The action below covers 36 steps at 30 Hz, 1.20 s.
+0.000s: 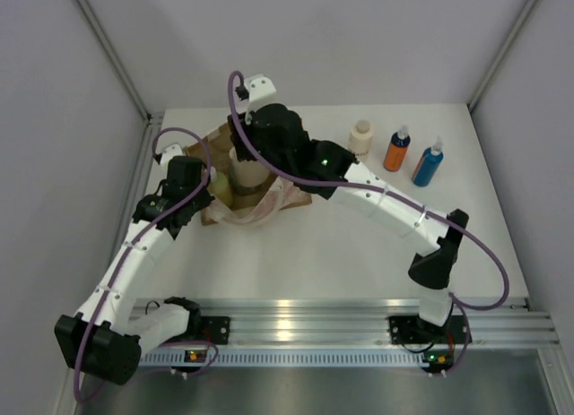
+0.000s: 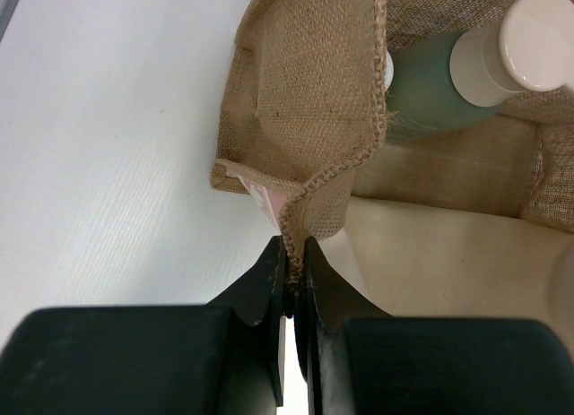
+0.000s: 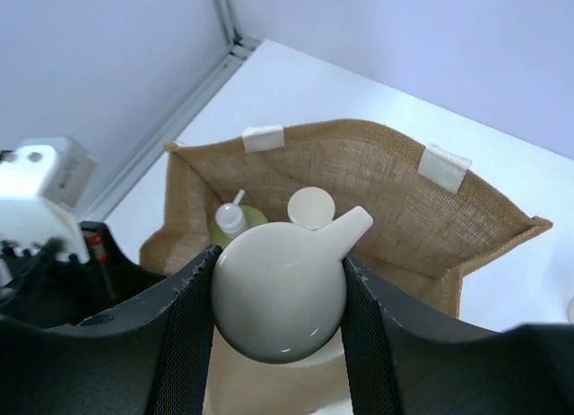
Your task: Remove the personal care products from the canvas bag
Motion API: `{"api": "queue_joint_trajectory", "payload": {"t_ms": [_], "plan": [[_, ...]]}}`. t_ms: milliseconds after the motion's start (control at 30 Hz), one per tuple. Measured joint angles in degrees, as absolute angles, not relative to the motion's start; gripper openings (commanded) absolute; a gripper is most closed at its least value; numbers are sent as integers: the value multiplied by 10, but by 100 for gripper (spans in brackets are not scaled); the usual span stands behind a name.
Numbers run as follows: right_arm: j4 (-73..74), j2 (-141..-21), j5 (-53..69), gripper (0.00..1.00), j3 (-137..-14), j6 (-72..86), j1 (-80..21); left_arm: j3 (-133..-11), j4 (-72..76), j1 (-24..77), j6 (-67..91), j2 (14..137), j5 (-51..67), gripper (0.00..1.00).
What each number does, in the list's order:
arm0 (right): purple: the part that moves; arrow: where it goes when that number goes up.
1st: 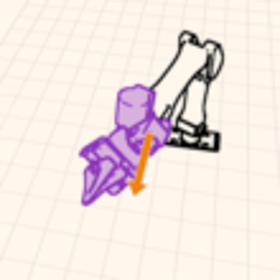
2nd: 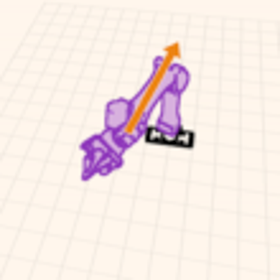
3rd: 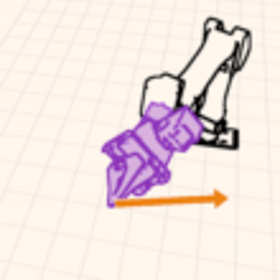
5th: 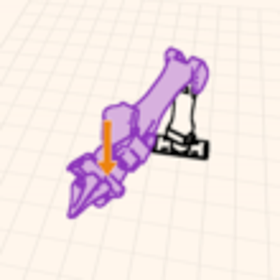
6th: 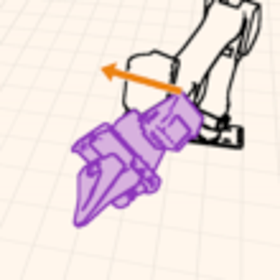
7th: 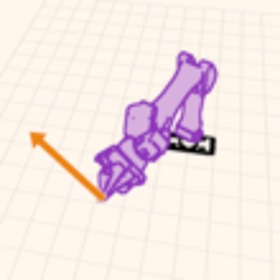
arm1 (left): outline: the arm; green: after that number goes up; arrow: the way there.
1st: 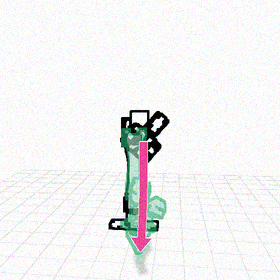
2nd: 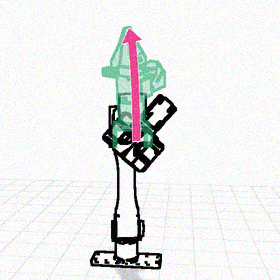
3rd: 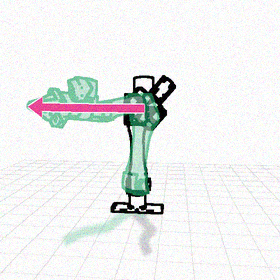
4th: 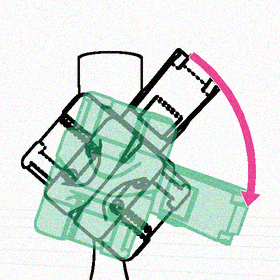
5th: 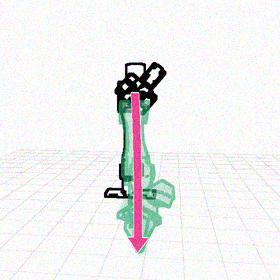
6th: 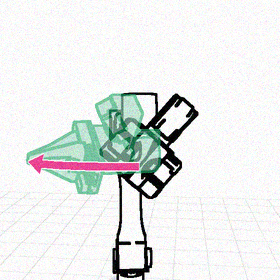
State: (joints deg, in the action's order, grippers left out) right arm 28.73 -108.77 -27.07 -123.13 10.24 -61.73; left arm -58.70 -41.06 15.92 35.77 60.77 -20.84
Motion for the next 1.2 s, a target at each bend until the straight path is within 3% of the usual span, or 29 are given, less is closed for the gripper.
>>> {"api": "queue_joint_trajectory", "payload": {"t_ms": [367,667,933,1200], "plan": [[296,-938,-208,0,-1206,134,-523,-587,-411,159,358,610,-208,0],[297,-704,-283,0,-969,125,-367,-587,-410,160,357,614,-209,0],[310,-693,-241,0,-743,162,-184,-587,-410,161,353,616,-204,0],[281,-666,-193,0,-607,178,-54,-587,-410,161,350,618,-204,0]]}}
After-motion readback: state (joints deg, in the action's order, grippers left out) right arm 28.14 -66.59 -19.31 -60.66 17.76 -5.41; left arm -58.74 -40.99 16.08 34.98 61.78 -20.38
